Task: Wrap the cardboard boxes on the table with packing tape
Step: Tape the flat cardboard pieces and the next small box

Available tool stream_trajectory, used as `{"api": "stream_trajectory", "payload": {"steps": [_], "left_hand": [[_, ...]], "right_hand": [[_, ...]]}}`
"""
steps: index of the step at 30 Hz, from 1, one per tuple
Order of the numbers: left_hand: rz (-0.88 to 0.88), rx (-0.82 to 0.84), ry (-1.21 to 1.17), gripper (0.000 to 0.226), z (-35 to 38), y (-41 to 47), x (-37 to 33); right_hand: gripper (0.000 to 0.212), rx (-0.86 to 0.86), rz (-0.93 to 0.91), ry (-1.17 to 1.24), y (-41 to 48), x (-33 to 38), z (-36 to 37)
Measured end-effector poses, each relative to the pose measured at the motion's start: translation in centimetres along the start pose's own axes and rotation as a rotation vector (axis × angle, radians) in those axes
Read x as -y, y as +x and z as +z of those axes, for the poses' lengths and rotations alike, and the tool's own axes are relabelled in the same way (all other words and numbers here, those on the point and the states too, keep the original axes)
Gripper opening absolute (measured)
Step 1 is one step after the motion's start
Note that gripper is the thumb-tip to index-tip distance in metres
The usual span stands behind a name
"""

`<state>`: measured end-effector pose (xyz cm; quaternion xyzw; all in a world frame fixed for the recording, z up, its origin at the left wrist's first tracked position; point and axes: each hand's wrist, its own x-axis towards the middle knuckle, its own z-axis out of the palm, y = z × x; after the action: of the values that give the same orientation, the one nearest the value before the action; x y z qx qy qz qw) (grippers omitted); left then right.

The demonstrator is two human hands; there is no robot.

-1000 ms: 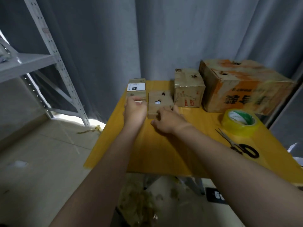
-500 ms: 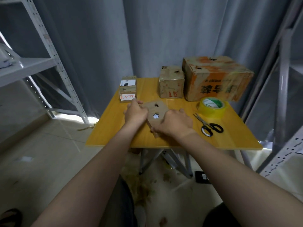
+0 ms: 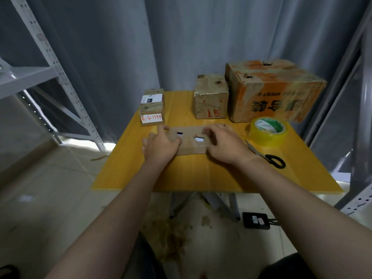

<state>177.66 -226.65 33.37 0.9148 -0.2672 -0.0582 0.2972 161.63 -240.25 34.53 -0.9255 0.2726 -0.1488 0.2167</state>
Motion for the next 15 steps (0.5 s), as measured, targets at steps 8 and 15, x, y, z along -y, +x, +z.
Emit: {"api": "stream_trajectory", "payload": {"steps": [8, 15], "left_hand": [[0.138, -0.048, -0.037, 0.048, 0.4, 0.3, -0.3], [0.139, 0.015, -0.047, 0.039, -0.3, 0.2, -0.2]], "right_hand": [[0.06, -0.036, -0.191, -0.186, 2.0, -0.9, 1.5], [0.047, 0.02, -0.21, -0.181, 2.5, -1.2, 0.9]]}}
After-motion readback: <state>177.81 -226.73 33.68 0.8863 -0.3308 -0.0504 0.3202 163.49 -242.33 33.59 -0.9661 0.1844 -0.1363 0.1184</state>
